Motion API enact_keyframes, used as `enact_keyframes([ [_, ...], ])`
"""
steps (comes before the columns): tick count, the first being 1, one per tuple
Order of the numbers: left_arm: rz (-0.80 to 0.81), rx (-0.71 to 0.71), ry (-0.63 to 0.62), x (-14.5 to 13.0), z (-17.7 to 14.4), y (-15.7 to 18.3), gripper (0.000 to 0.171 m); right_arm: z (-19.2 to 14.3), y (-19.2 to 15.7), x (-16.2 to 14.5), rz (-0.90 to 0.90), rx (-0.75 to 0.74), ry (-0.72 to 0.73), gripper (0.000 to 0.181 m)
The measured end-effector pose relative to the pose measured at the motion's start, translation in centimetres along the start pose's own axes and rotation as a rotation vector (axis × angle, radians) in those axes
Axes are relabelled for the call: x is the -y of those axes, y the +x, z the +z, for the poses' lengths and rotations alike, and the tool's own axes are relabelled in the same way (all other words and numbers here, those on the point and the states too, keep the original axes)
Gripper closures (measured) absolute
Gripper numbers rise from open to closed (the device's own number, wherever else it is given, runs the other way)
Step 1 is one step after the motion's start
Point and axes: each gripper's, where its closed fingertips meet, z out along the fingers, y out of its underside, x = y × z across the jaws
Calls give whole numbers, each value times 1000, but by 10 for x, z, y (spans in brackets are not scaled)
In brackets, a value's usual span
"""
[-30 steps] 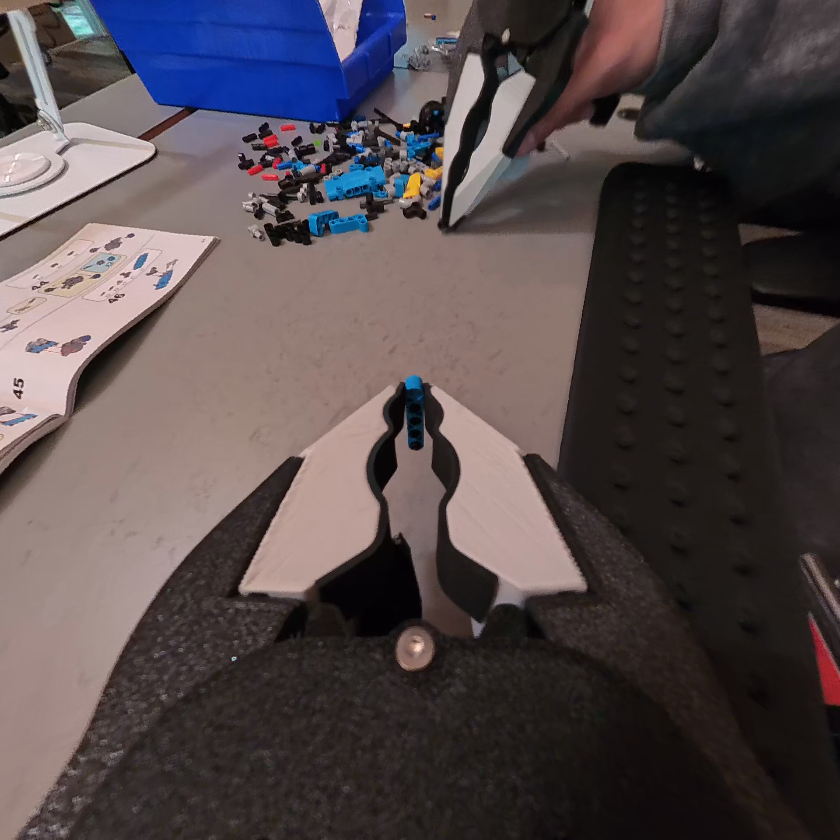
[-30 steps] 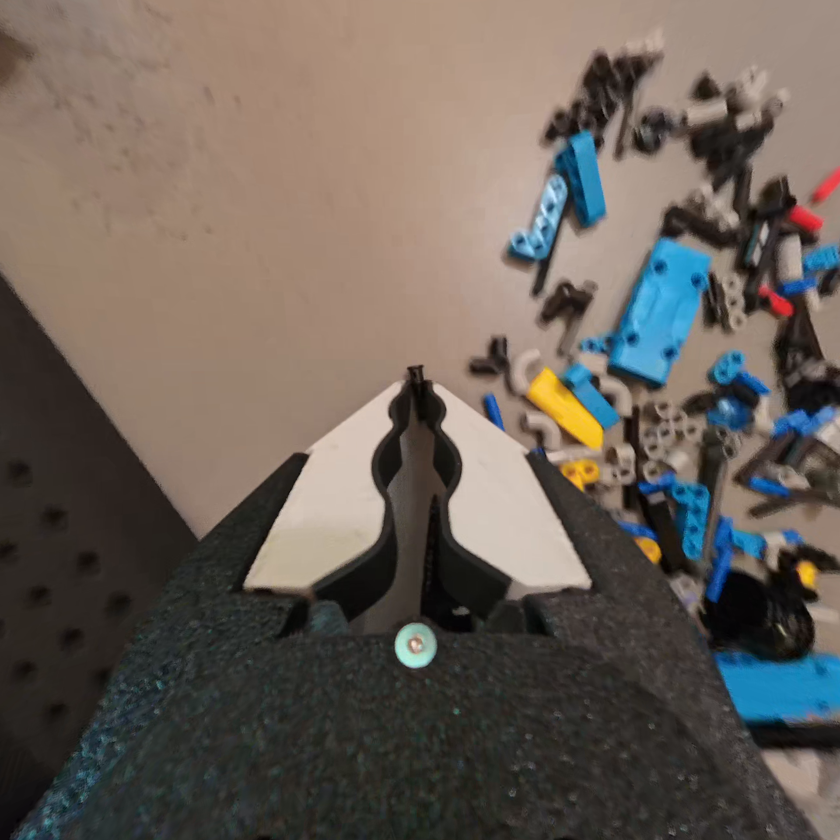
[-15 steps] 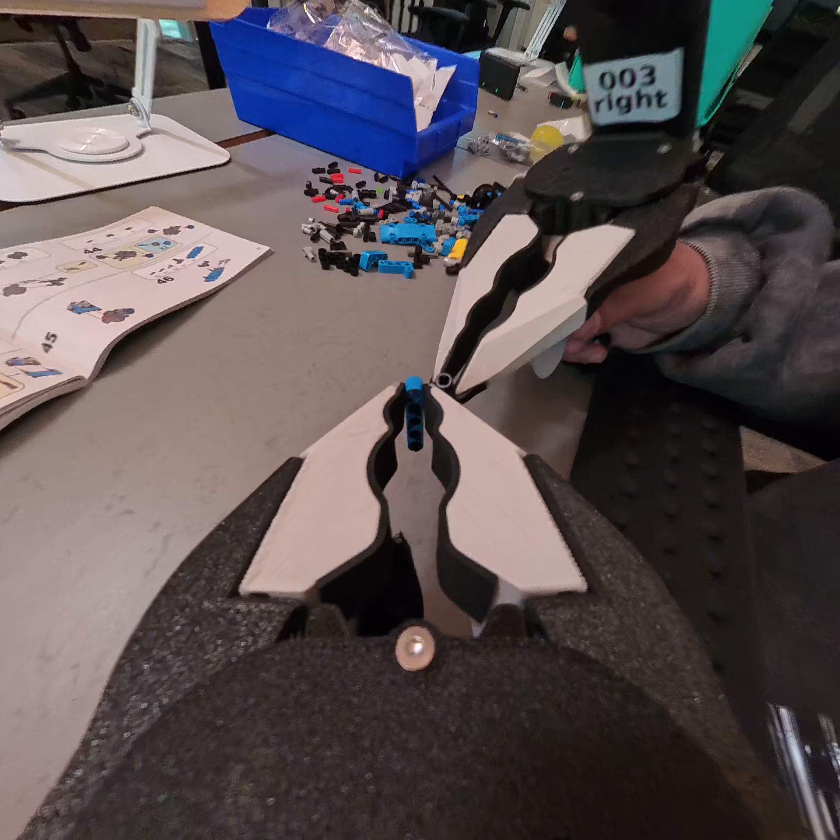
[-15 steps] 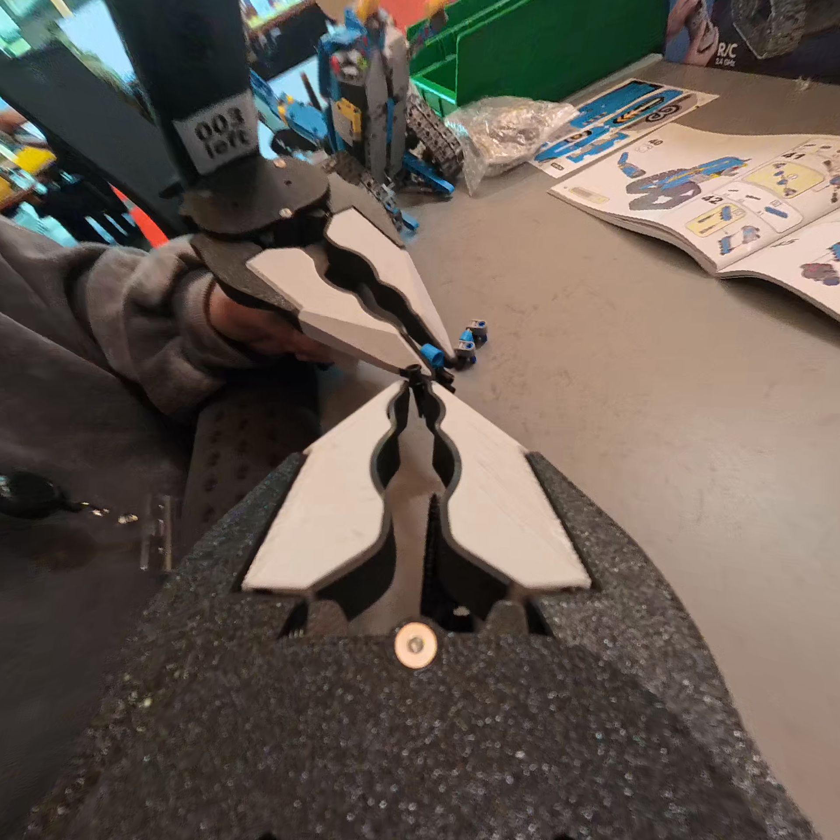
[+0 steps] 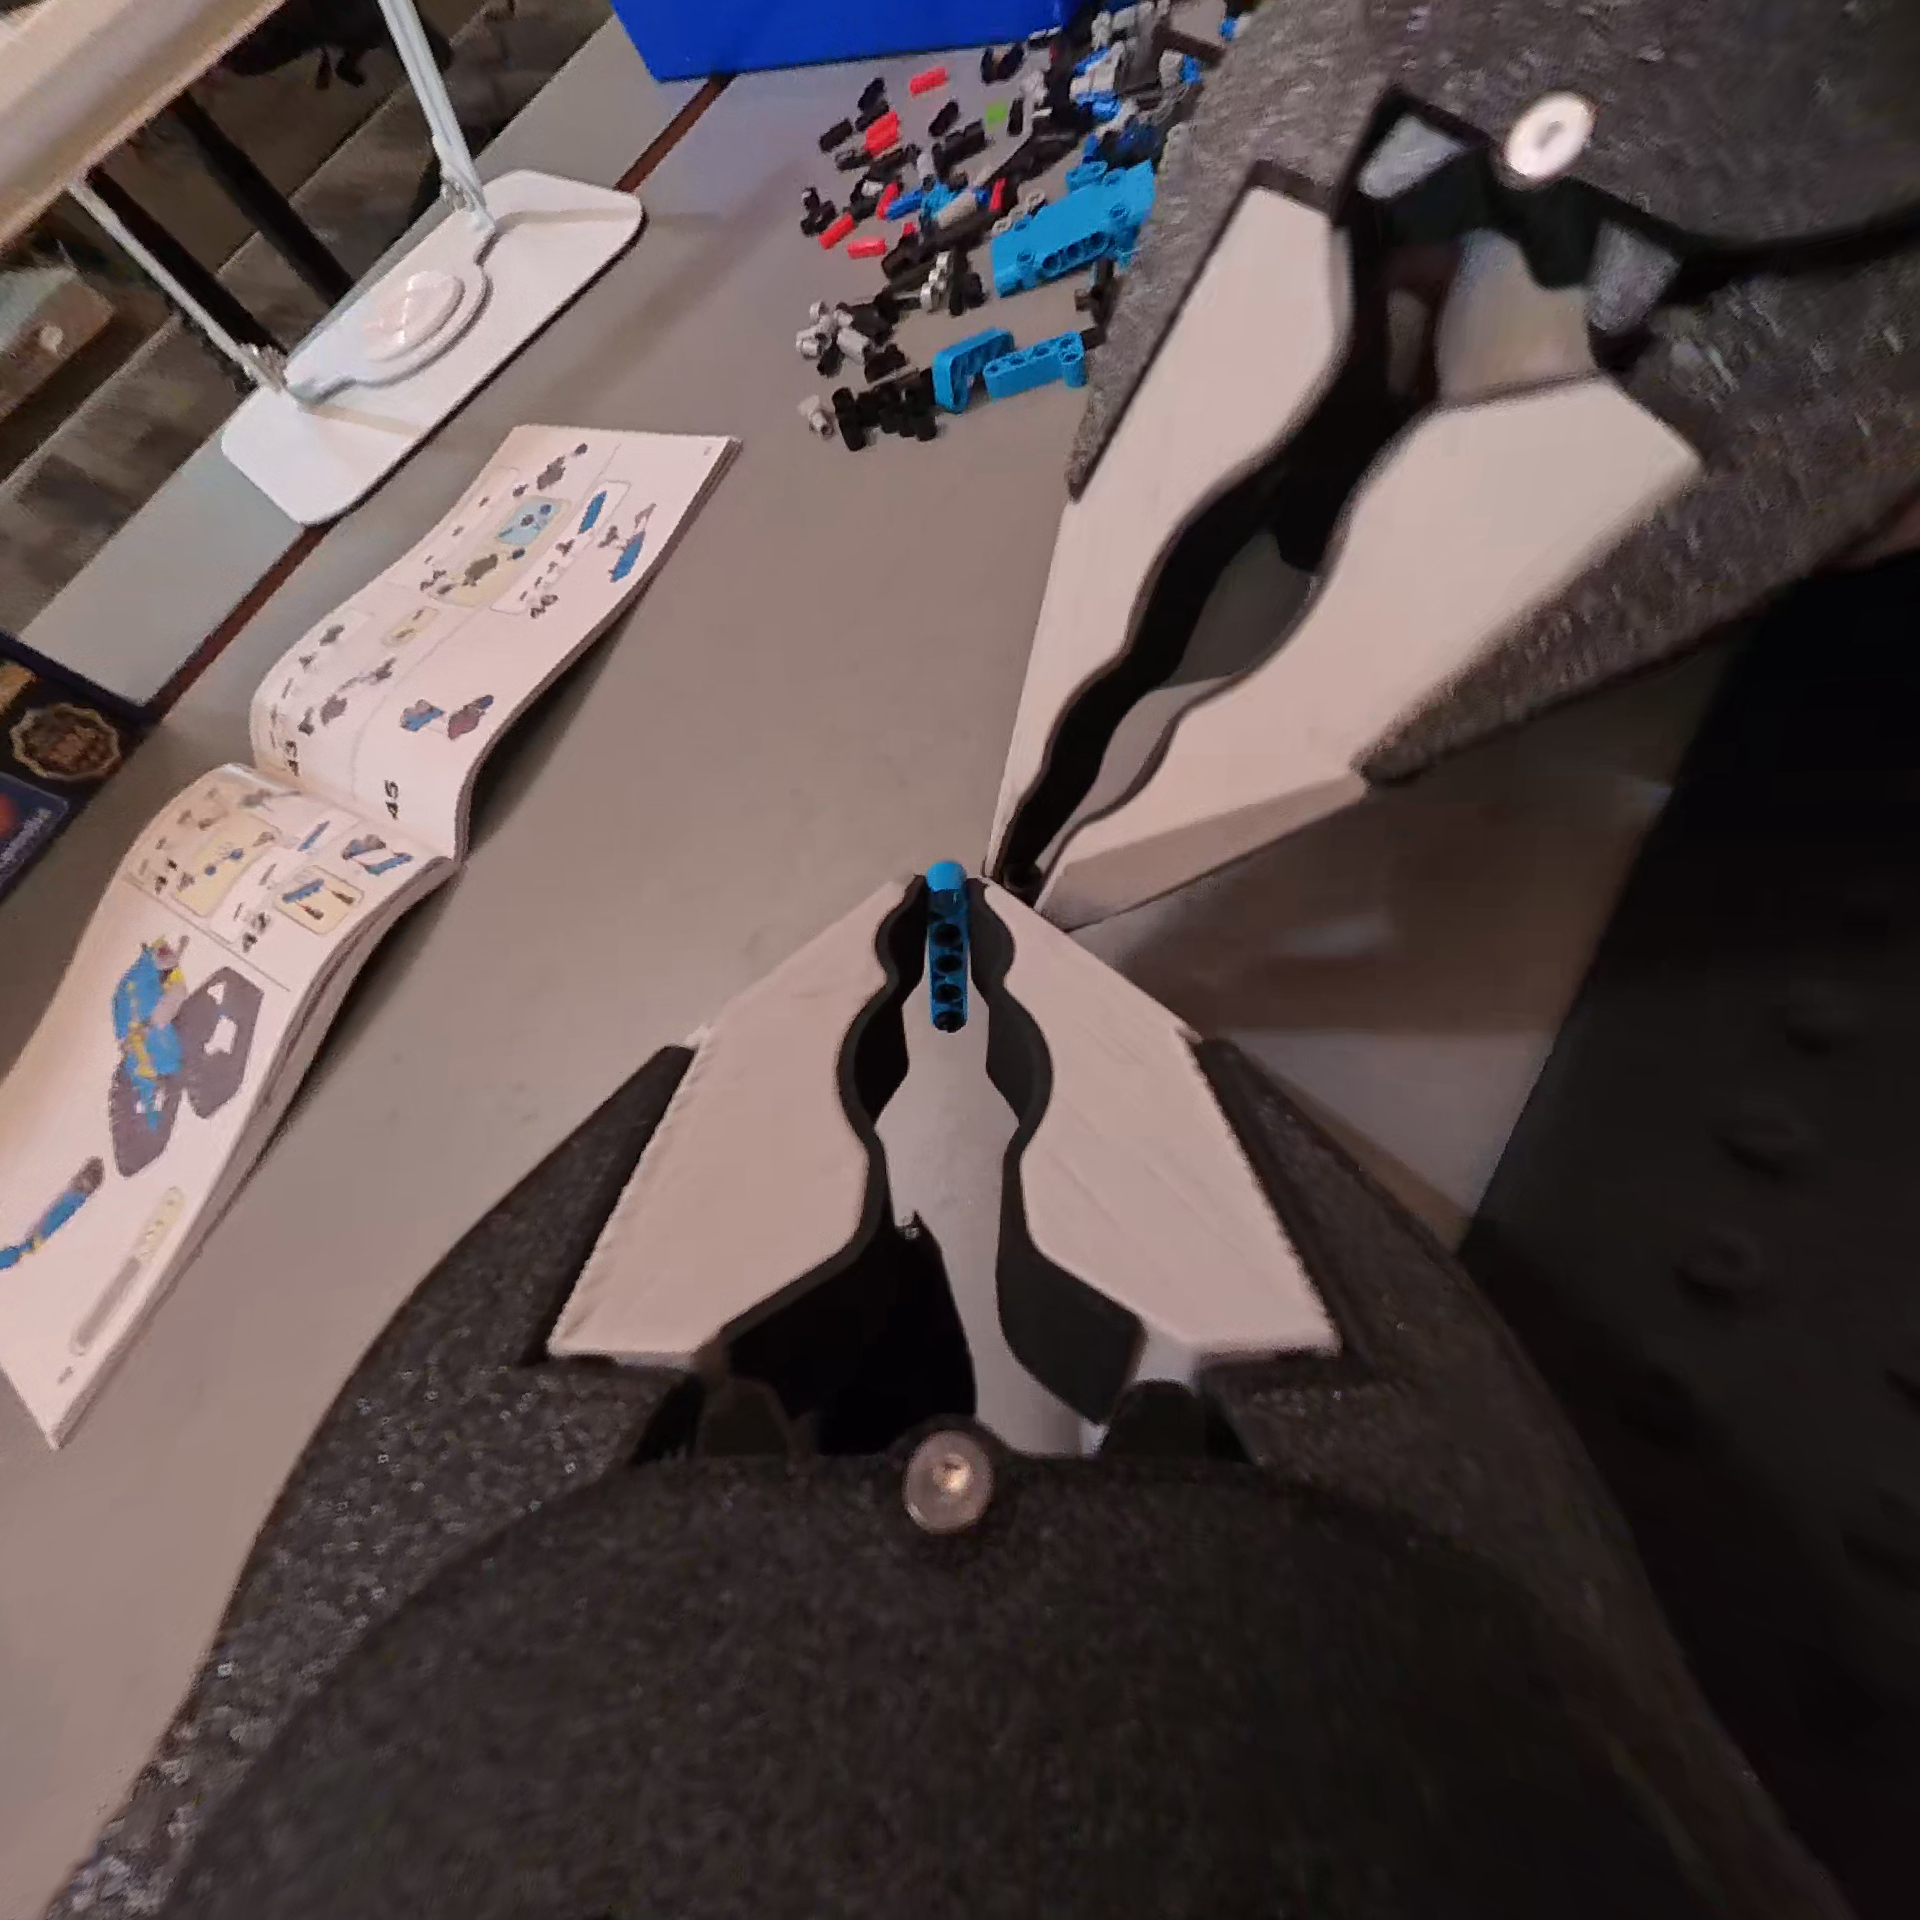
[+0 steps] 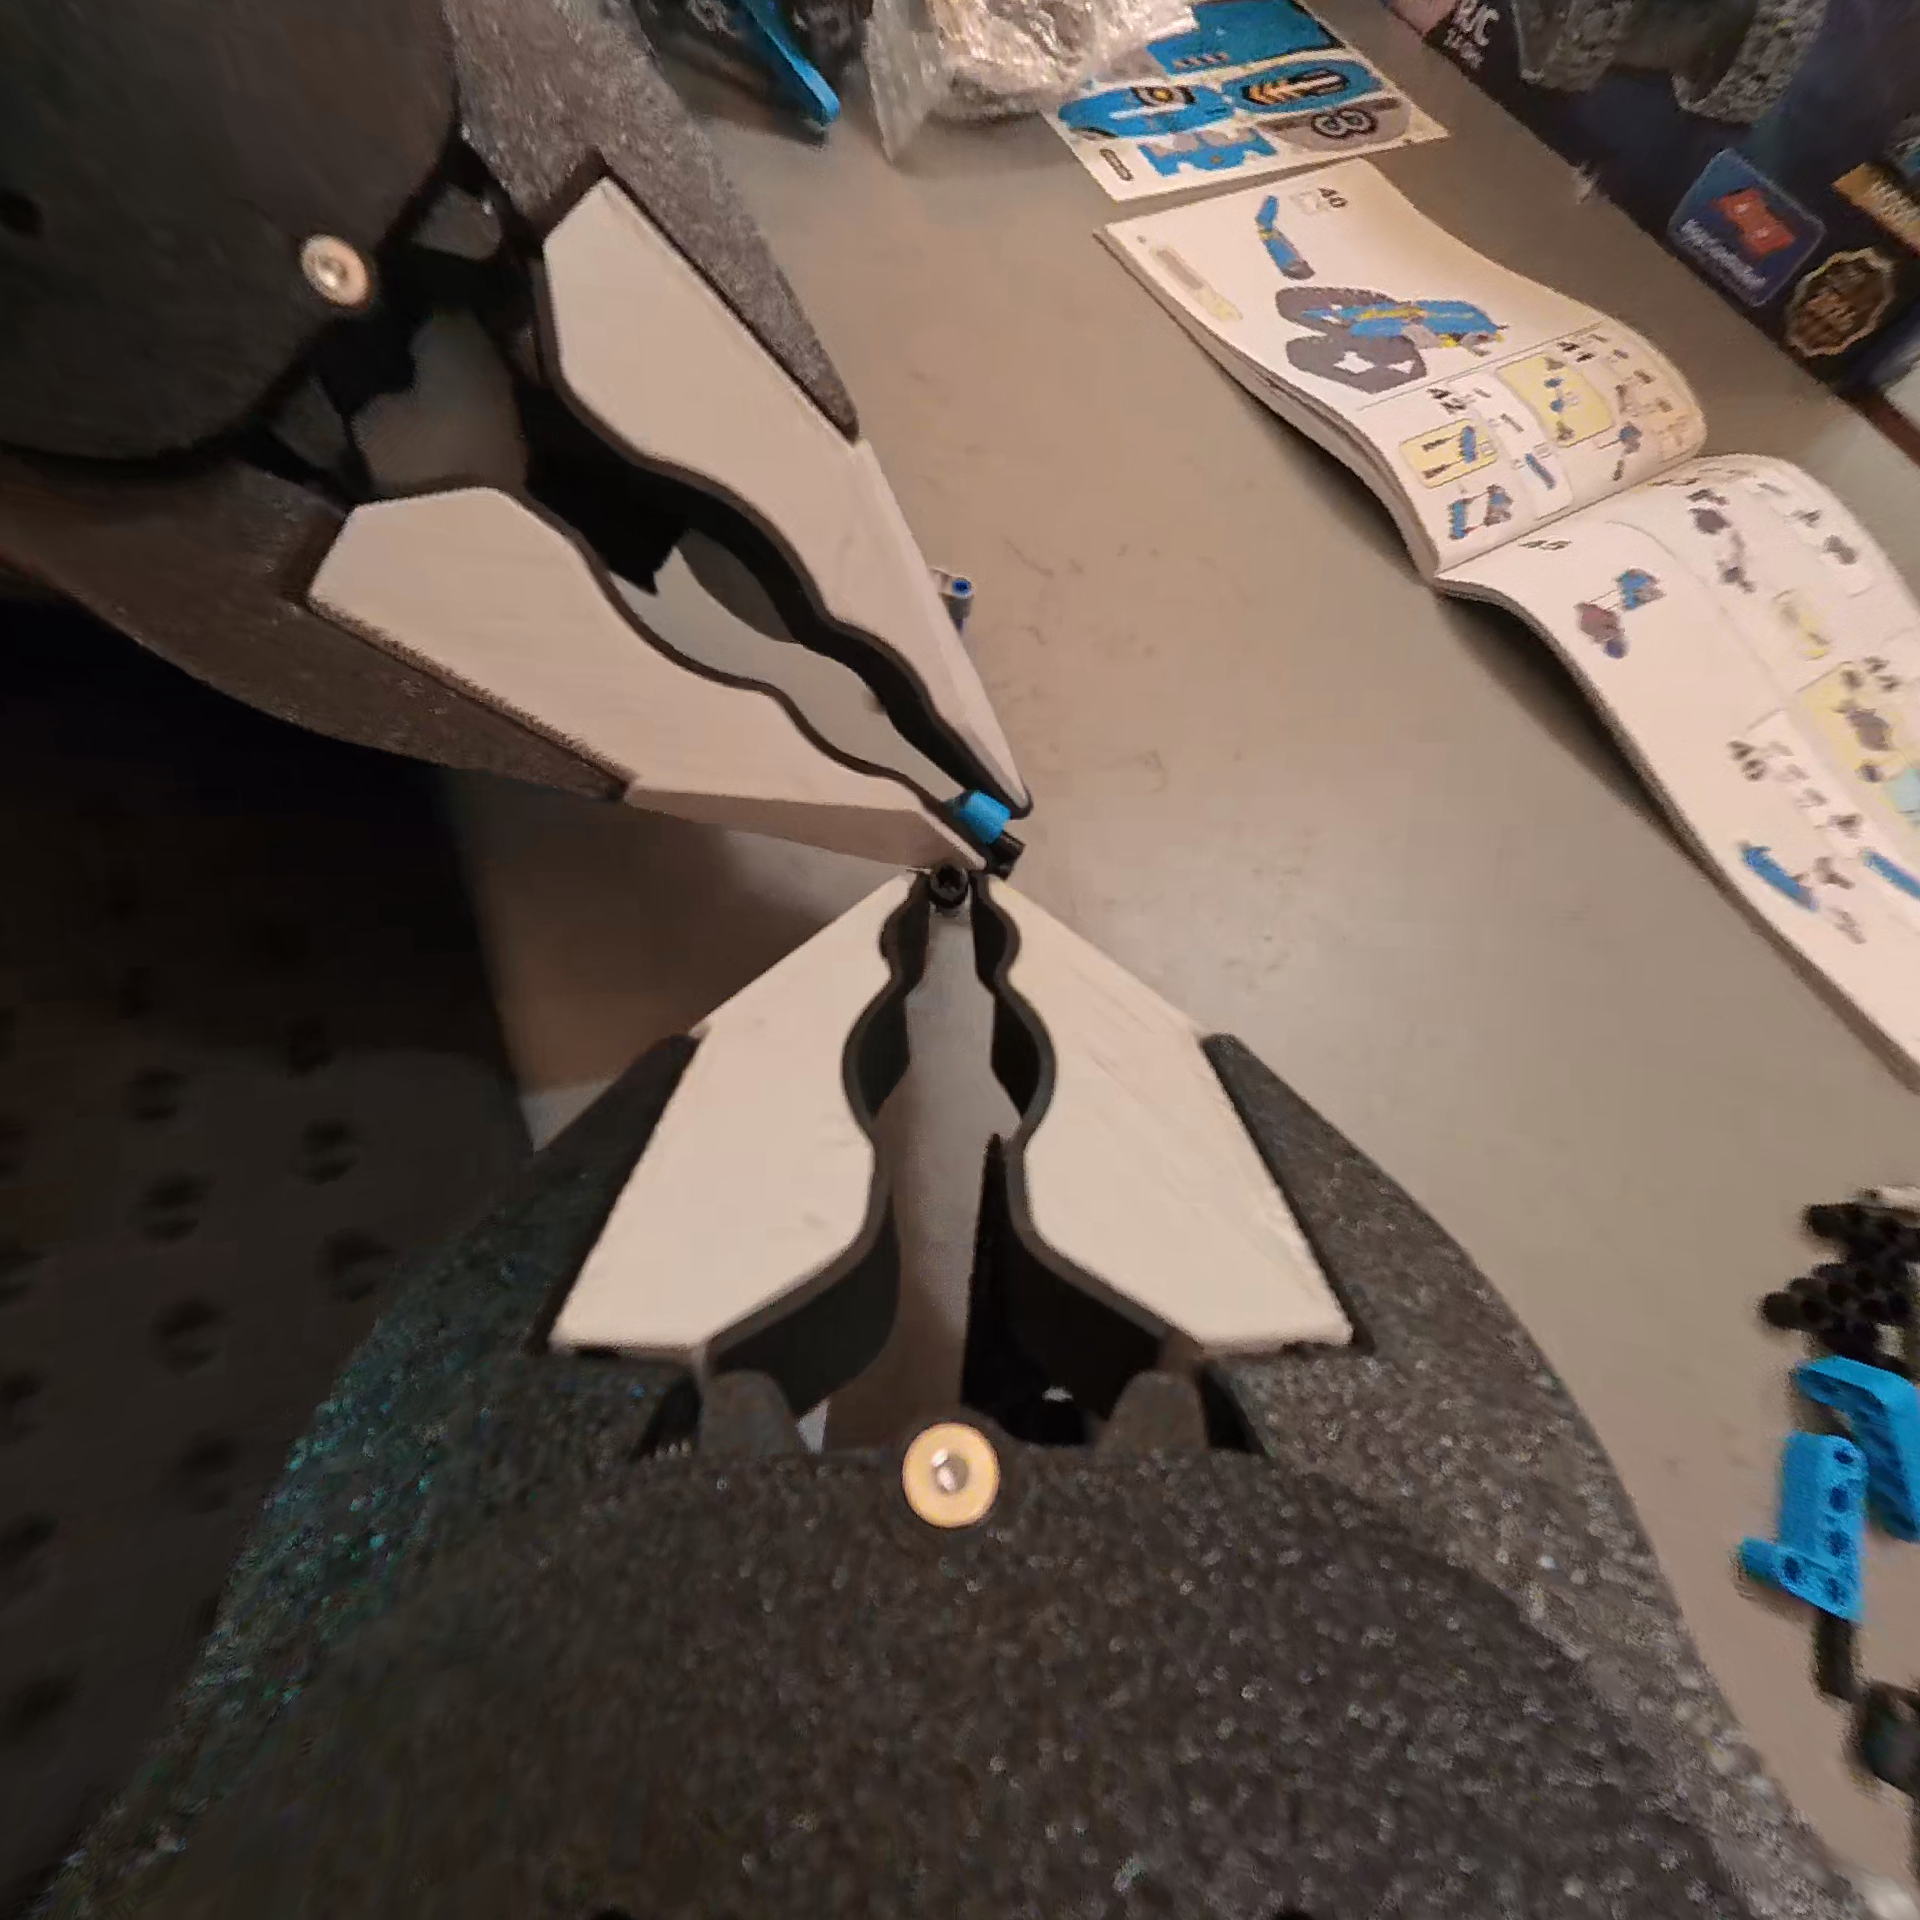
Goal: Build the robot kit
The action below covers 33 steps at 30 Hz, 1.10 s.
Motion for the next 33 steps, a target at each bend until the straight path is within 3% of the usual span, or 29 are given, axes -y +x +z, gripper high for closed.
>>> enact_keyframes([
  [5,-138,-51,-12,-3,3,-2,166,4,4,-2,-166,-156,-61,175],
  [9,-226,-150,53,4,-1,0,166,-1,4,0,-78,-74,-14,176],
  [12,-398,-357,263,27,-25,0,165,-25,10,22,139,69,185,176],
  [15,-492,-508,472,54,-55,-2,165,-65,12,56,342,270,488,176],
  [19,-543,-631,582,73,-71,6,165,-87,3,79,471,451,678,176],
  [25,-592,-696,624,80,-78,8,166,-81,-8,84,466,484,665,176],
  [33,-591,-728,572,74,-75,13,167,-79,-12,77,429,518,601,176],
])
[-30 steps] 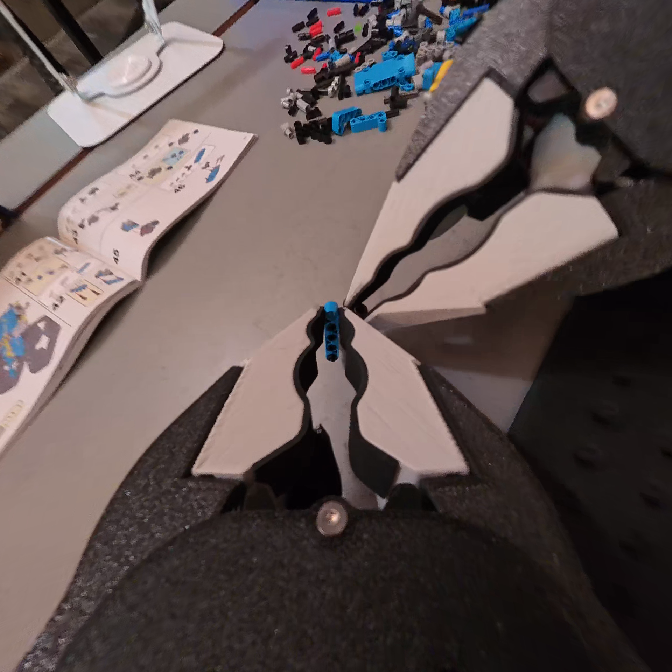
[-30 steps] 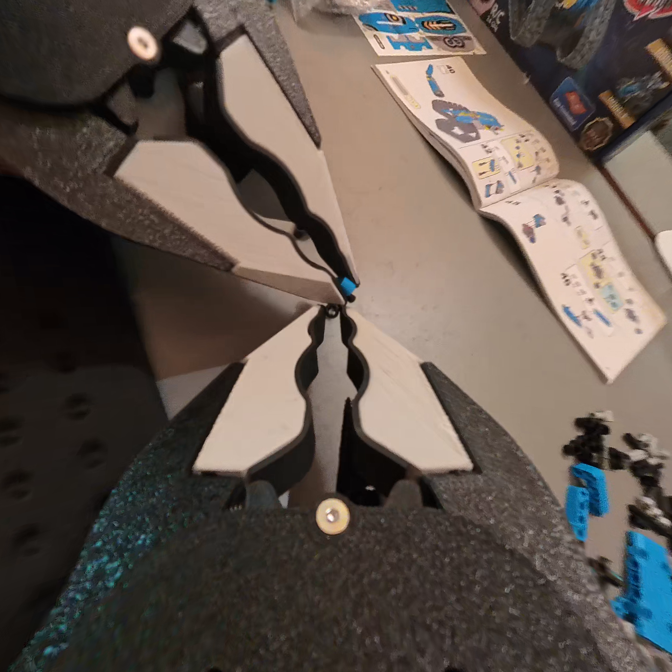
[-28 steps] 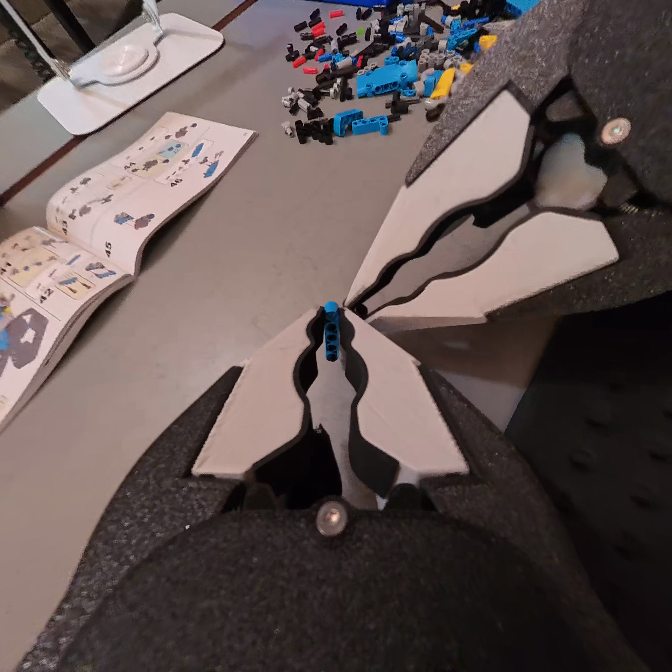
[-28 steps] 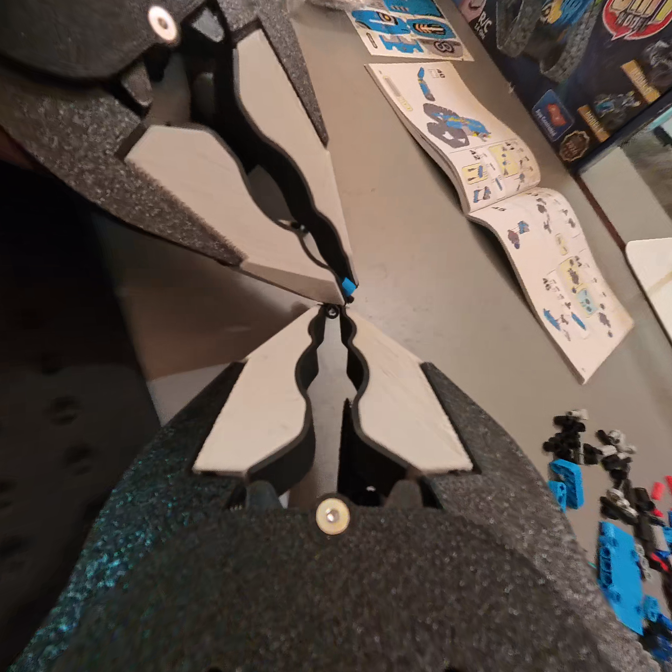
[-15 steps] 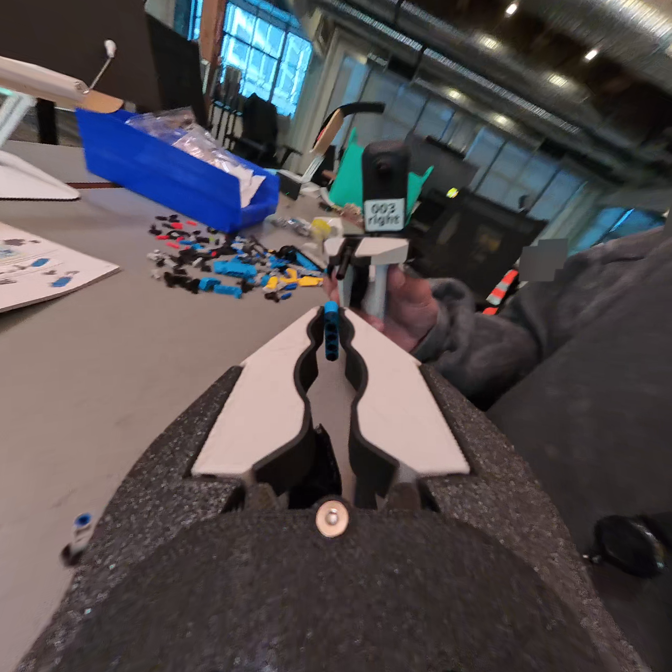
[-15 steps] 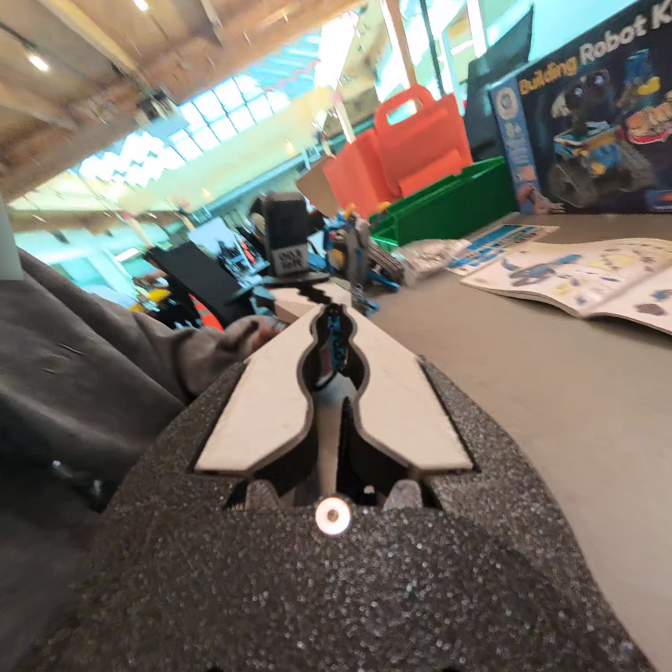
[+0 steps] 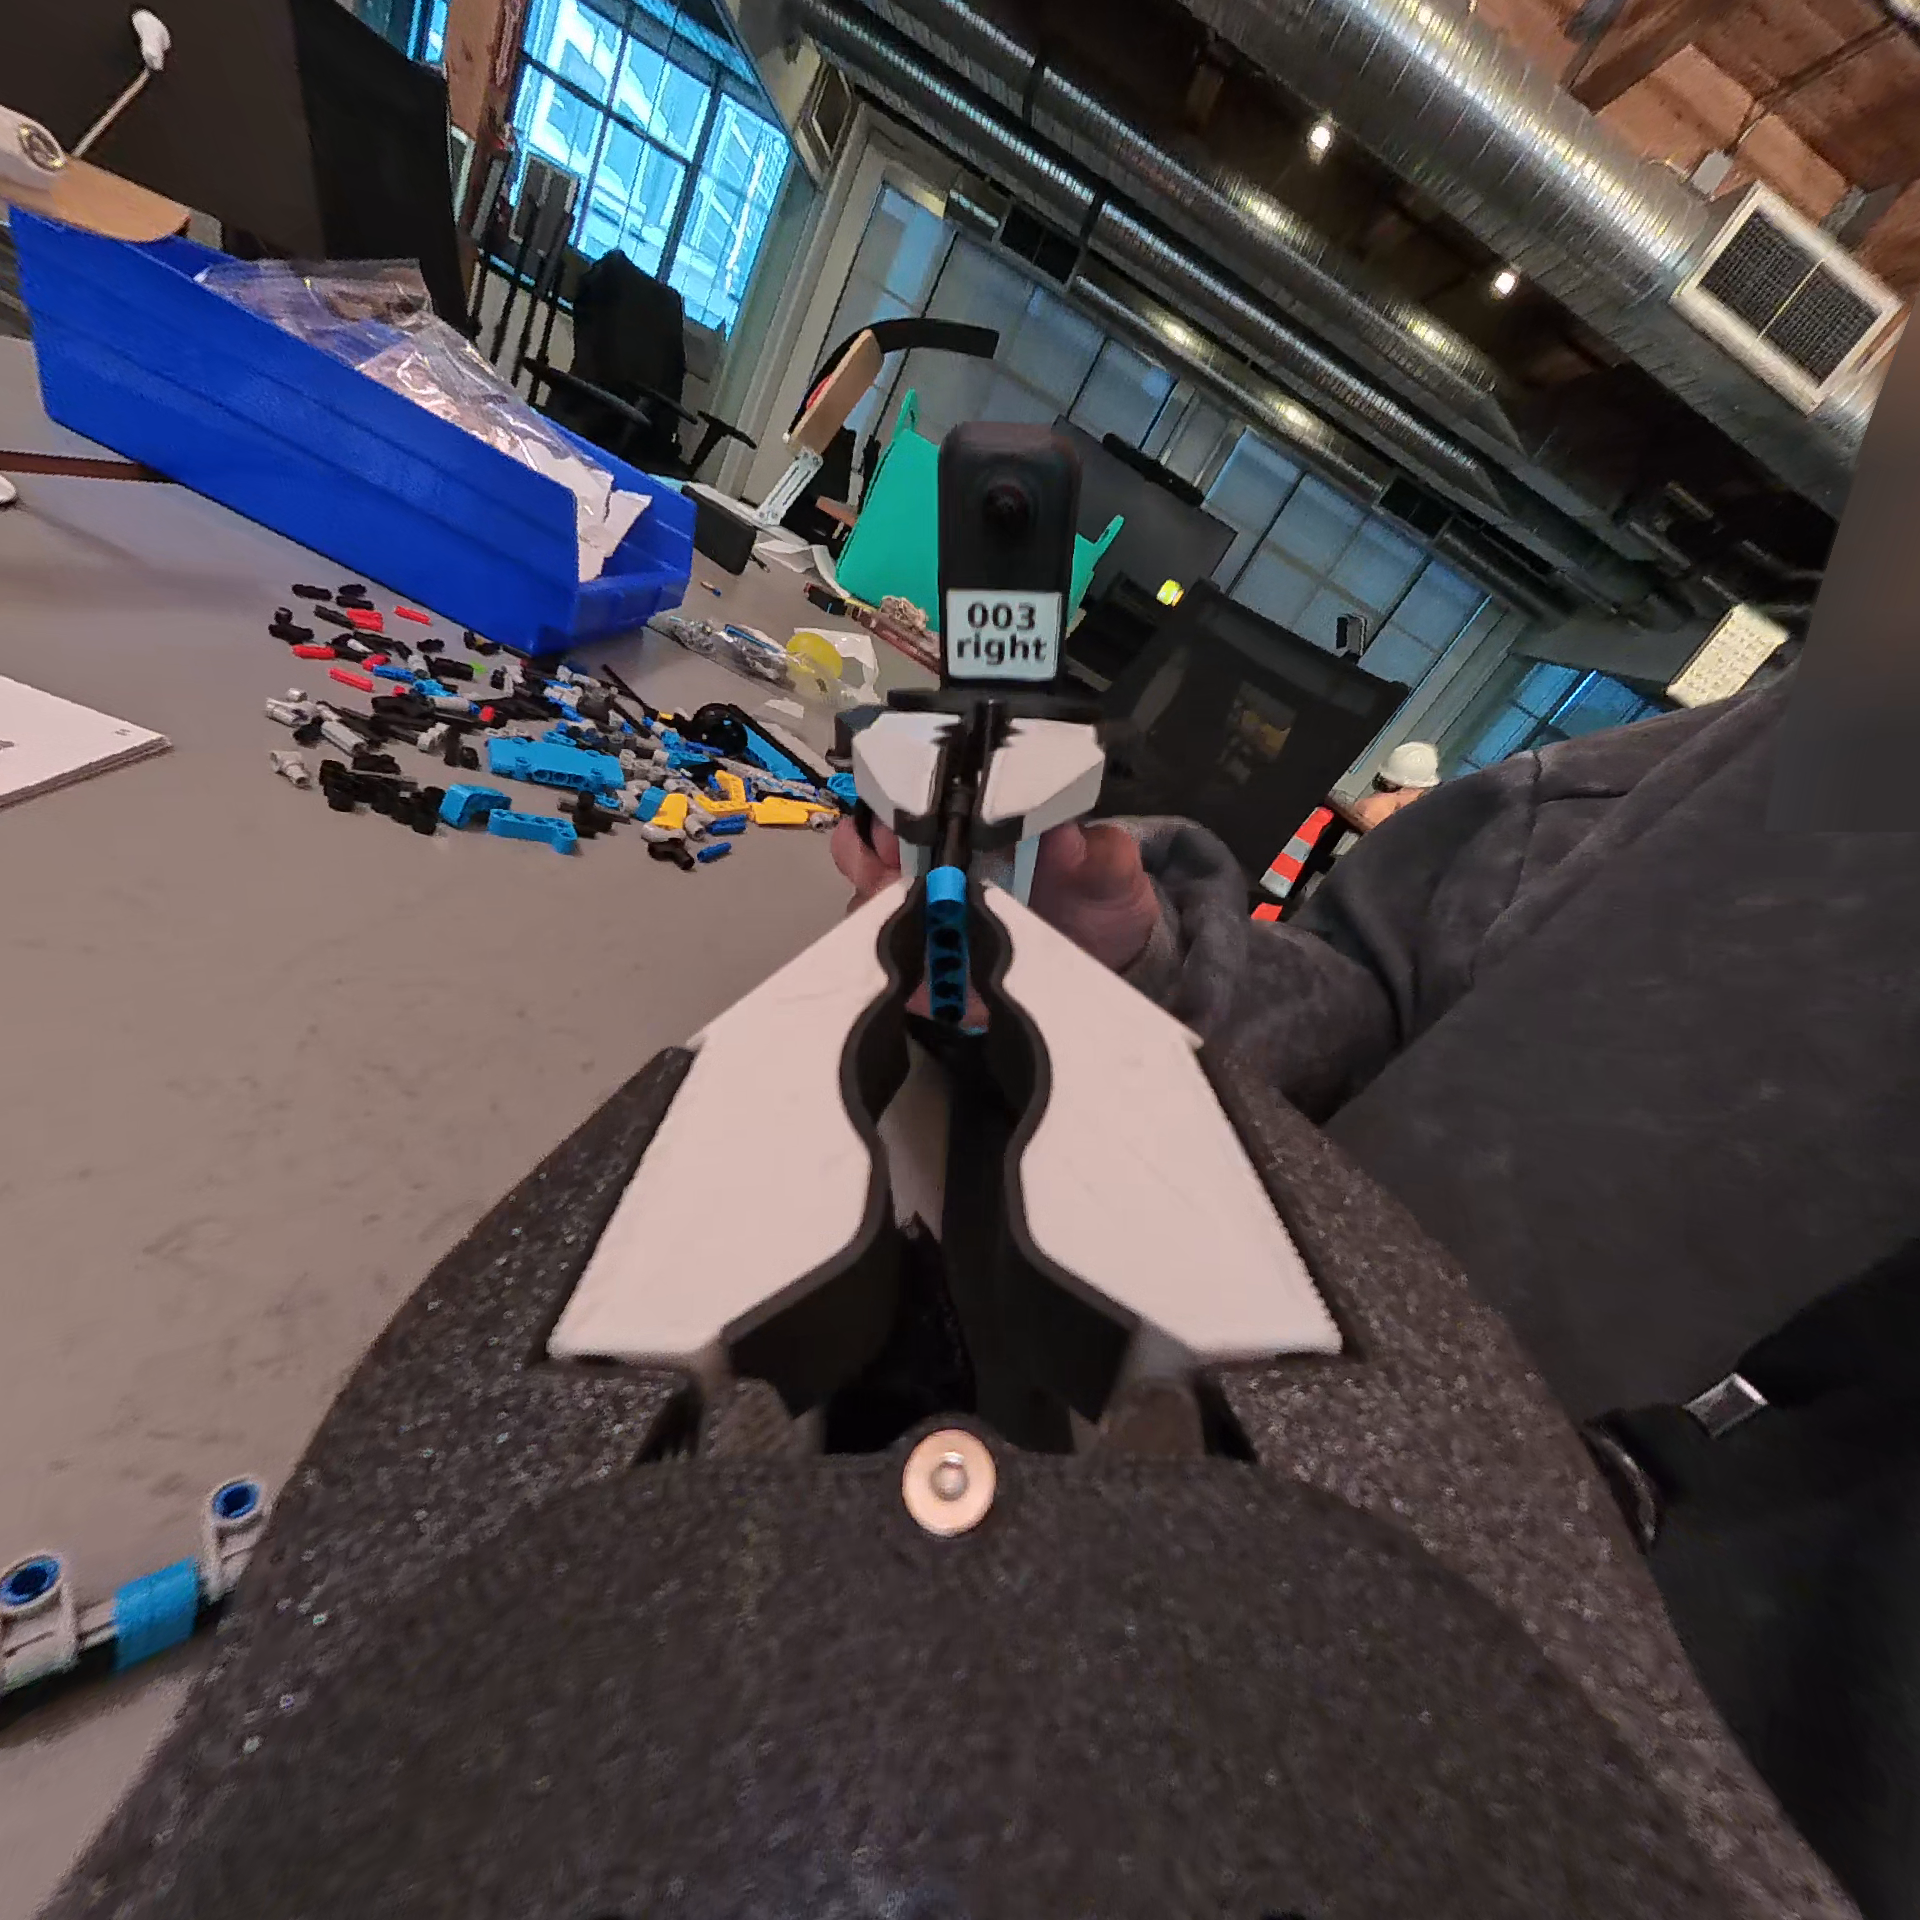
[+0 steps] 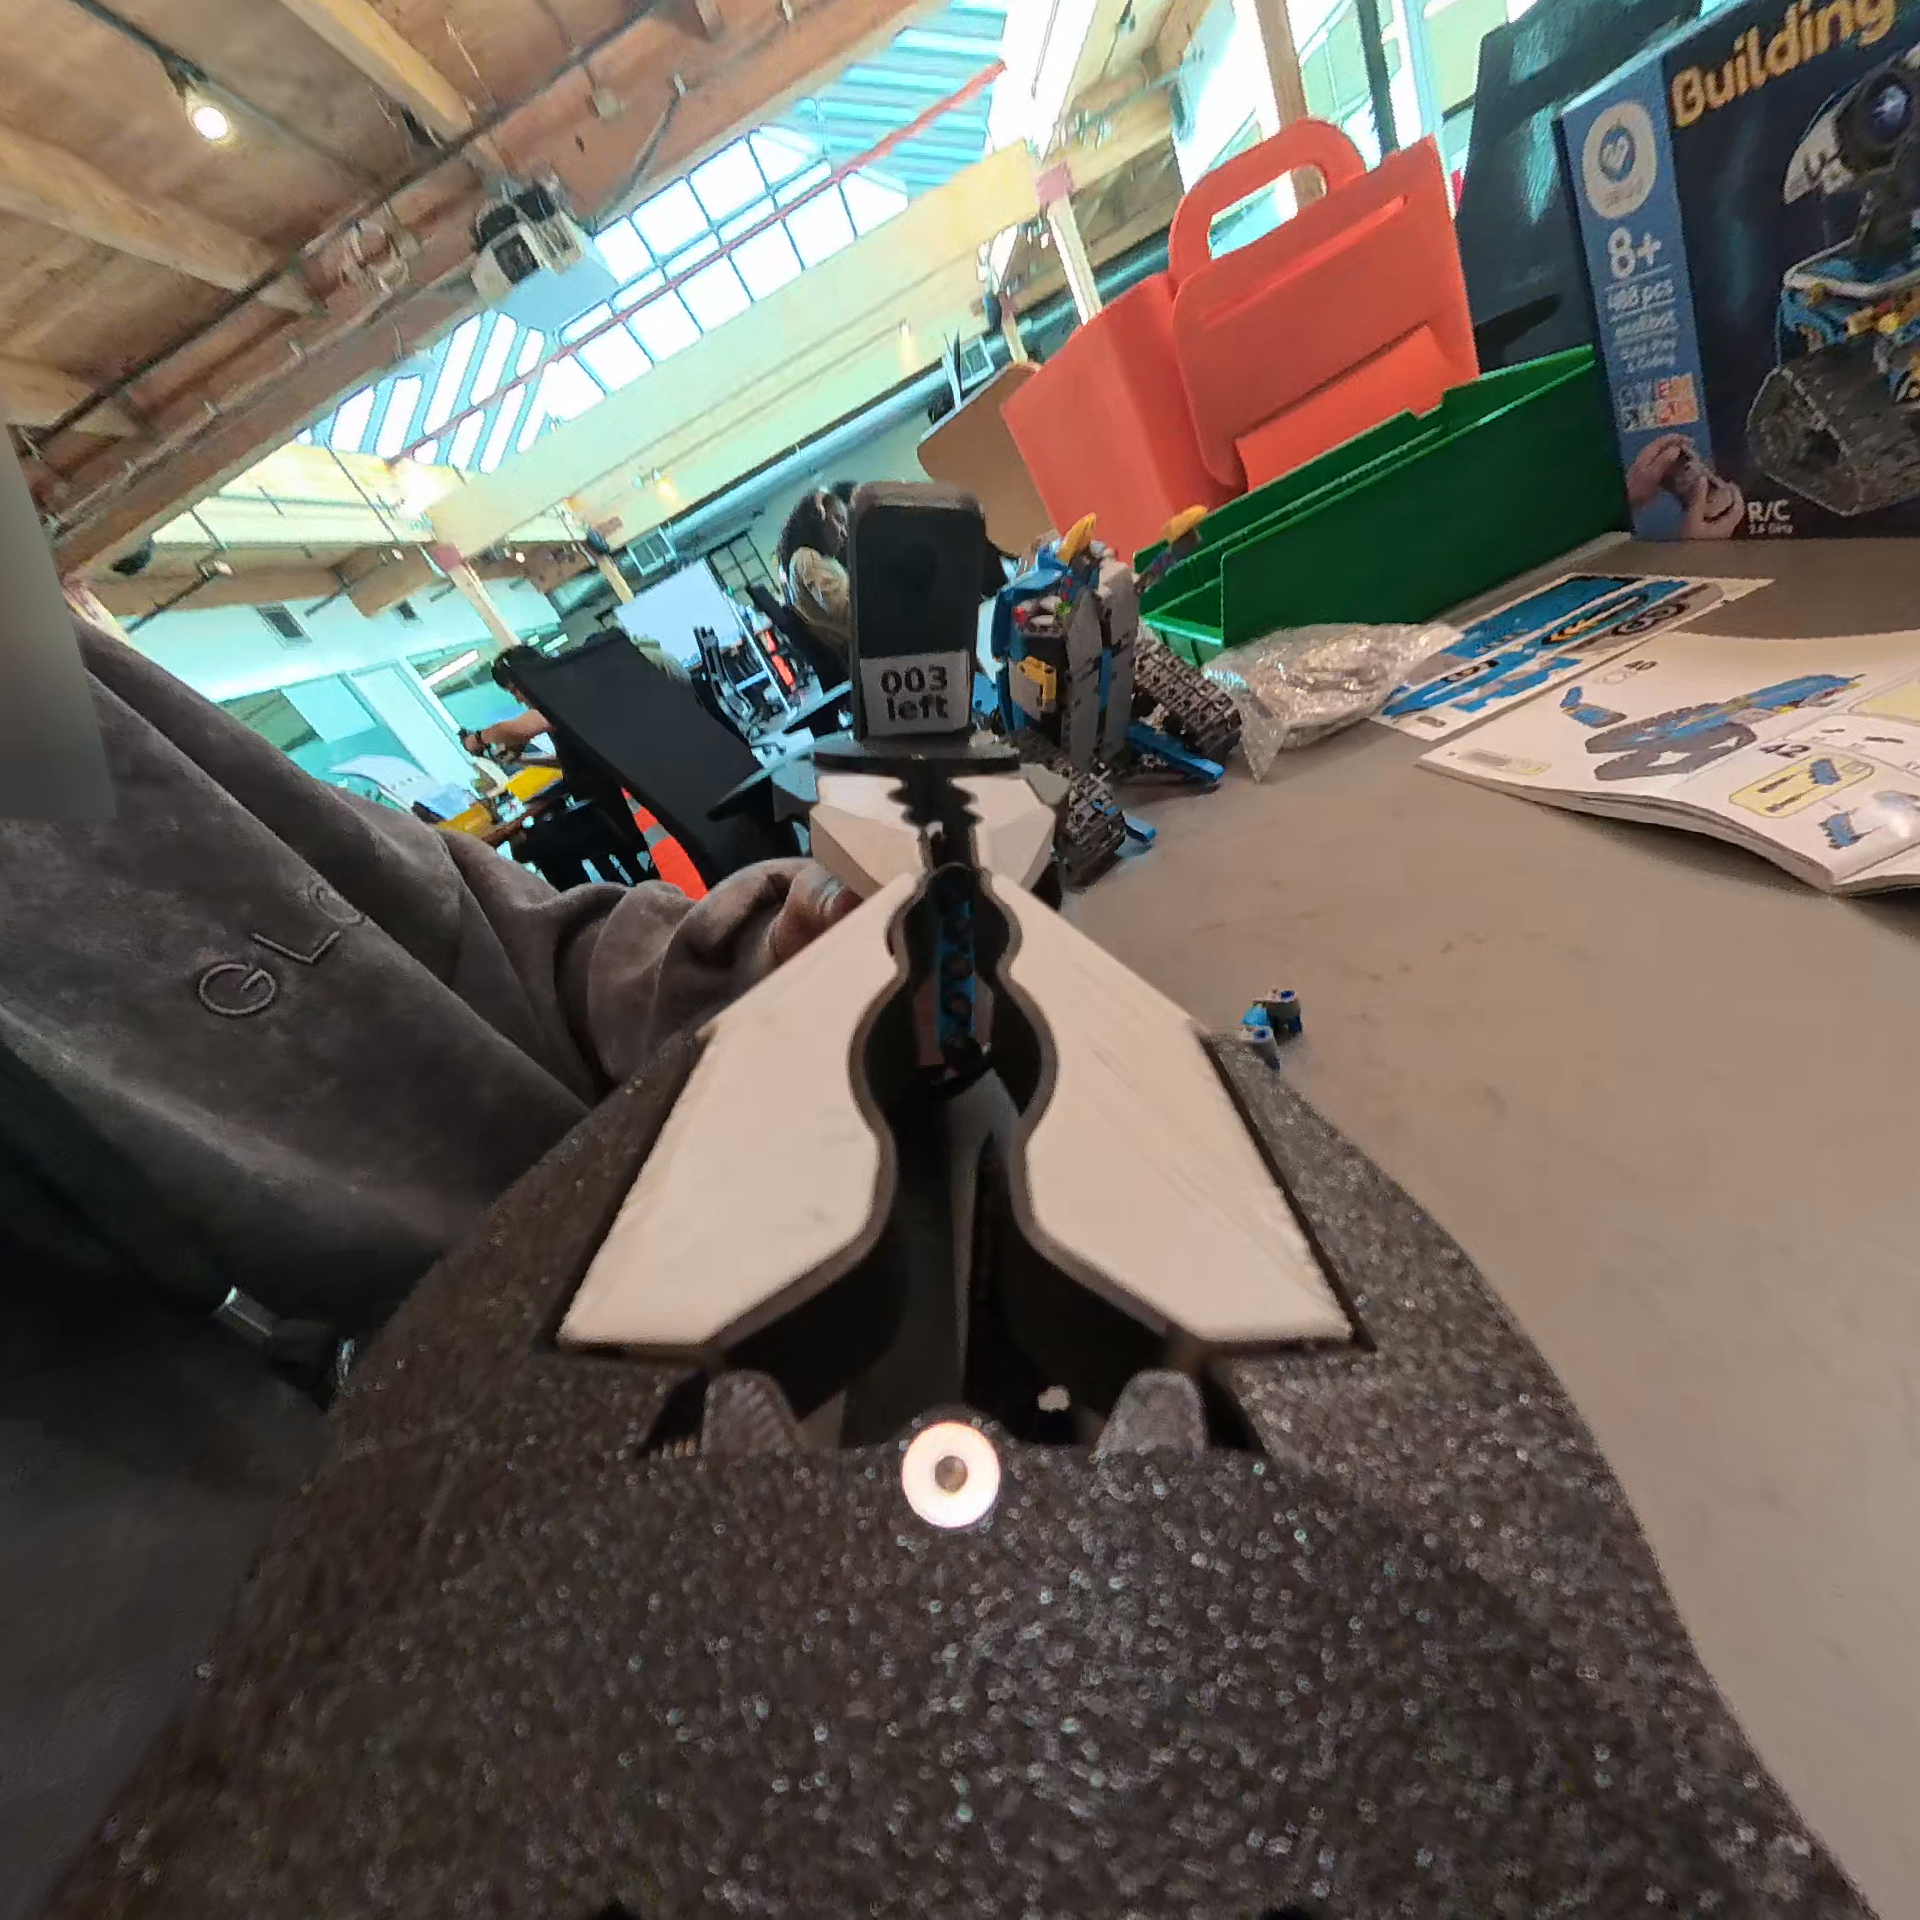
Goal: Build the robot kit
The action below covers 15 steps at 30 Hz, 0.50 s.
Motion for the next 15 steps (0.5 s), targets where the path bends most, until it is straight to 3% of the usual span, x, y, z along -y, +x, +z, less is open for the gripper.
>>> enact_keyframes([
  [8,-9,-8,-56,-9,3,-1,167,-5,2,-11,217,113,-23,177],
  [15,-217,-190,-24,-5,3,10,168,-5,-8,-8,-35,74,-33,176],
])
